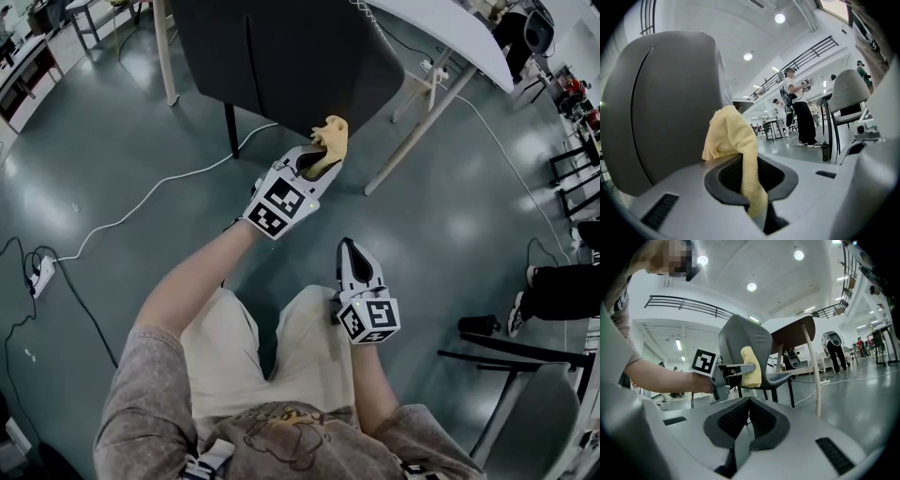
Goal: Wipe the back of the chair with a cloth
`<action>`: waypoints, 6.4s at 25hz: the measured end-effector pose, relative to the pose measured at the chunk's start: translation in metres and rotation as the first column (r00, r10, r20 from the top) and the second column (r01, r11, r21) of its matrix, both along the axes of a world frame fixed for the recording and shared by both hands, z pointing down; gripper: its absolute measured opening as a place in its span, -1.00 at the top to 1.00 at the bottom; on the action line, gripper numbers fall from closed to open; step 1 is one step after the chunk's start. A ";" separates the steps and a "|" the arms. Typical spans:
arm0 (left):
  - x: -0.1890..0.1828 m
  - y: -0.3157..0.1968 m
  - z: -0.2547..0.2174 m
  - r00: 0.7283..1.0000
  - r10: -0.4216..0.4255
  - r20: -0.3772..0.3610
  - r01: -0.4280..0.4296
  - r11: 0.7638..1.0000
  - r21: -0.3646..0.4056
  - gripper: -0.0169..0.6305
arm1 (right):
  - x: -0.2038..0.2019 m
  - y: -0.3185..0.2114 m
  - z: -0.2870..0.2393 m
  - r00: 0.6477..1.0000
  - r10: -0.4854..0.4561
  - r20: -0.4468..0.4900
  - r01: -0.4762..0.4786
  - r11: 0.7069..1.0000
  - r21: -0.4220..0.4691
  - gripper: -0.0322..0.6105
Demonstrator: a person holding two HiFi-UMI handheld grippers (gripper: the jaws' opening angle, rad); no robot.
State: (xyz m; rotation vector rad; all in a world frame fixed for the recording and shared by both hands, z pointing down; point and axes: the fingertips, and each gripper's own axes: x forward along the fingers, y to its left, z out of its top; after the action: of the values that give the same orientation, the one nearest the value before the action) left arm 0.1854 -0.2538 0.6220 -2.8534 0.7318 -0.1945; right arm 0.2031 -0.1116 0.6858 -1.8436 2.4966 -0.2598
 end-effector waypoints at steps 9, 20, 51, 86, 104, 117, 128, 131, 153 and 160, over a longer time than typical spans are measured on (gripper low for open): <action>-0.010 0.015 -0.012 1.000 0.014 -0.025 -0.014 1.000 -0.007 0.75 | 0.001 0.000 -0.003 1.000 -0.003 0.002 0.003 1.000 0.007 0.82; -0.094 0.003 -0.015 0.988 -0.132 -0.082 0.128 0.990 -0.061 0.75 | -0.012 -0.002 -0.003 0.999 -0.042 0.003 0.042 0.999 0.012 0.82; -0.271 -0.037 -0.089 0.900 -0.414 -0.134 0.385 0.902 -0.196 0.75 | -0.089 -0.060 -0.070 0.978 -0.205 -0.036 0.202 0.976 -0.079 0.82; -0.344 0.000 -0.544 0.889 -0.433 -0.150 0.369 0.871 -0.326 0.75 | -0.142 -0.086 -0.577 0.987 -0.155 -0.039 0.155 0.988 -0.024 0.82; -0.358 0.034 -0.537 0.809 -0.566 -0.156 0.514 0.811 -0.278 0.75 | -0.135 -0.103 -0.580 0.970 -0.243 -0.027 0.243 0.970 -0.001 0.82; -0.335 0.079 -0.473 0.766 -0.629 -0.134 0.562 0.756 -0.336 0.75 | -0.135 -0.088 -0.546 0.957 -0.288 -0.040 0.286 0.957 -0.048 0.82; -0.330 0.075 -0.478 0.734 -0.667 -0.133 0.596 0.725 -0.345 0.75 | -0.128 -0.089 -0.545 0.961 -0.276 -0.016 0.276 0.960 -0.041 0.82; -0.327 0.076 -0.479 0.735 -0.665 -0.132 0.597 0.728 -0.336 0.75 | -0.132 -0.089 -0.545 0.959 -0.282 -0.012 0.281 0.959 -0.036 0.82; -0.323 0.080 -0.496 0.718 -0.681 -0.143 0.612 0.717 -0.334 0.75 | -0.125 -0.082 -0.552 0.964 -0.266 -0.004 0.265 0.963 -0.038 0.82; -0.320 0.076 -0.495 0.718 -0.683 -0.134 0.617 0.714 -0.330 0.75 | -0.124 -0.087 -0.551 0.961 -0.275 -0.010 0.274 0.961 -0.043 0.82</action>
State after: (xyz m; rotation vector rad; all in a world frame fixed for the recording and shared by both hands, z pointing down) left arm -0.1349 -0.1775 0.1266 -2.7295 1.9073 -0.0228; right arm 0.0791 -0.1988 0.1347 -1.5109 2.7758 -0.3057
